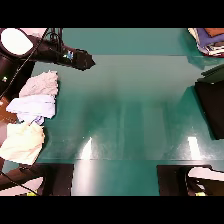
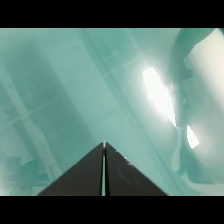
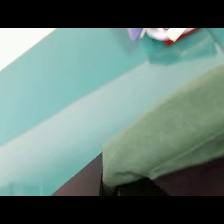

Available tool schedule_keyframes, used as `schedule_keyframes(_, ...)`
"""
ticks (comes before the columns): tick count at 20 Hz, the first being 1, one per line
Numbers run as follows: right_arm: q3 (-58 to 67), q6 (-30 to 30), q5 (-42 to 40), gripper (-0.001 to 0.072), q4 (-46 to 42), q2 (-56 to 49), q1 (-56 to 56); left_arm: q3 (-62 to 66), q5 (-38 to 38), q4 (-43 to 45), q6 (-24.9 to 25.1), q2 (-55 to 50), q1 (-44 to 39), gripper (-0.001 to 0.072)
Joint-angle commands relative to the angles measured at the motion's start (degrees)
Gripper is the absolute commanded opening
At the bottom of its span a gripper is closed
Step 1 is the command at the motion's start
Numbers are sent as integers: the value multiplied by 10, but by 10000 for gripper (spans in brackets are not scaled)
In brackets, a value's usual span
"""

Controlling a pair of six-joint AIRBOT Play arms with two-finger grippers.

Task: Fold the shirts.

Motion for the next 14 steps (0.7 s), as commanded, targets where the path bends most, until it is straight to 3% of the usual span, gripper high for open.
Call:
schedule_keyframes(1, -33, 1, 56, 15, -26, 28, -21, 0, -5, 2, 1, 0, 0, 24)
schedule_keyframes(8, -247, 1, 77, 29, -139, 152, -101, 0, -5, 3, 15, 0, 0, 24)
schedule_keyframes(10, -302, 1, 84, 174, -178, 177, -126, 0, -5, 3, 16, 0, 0, 24)
schedule_keyframes(12, -346, 1, 87, 262, -204, 196, -148, 0, -5, 3, 16, 0, 0, 24)
schedule_keyframes(13, -362, 1, 87, 365, -211, 204, -161, 0, -6, 3, 16, 0, 0, 24)
schedule_keyframes(14, -371, 1, 87, 513, -217, 210, -172, 0, -7, 3, 16, 0, 0, 24)
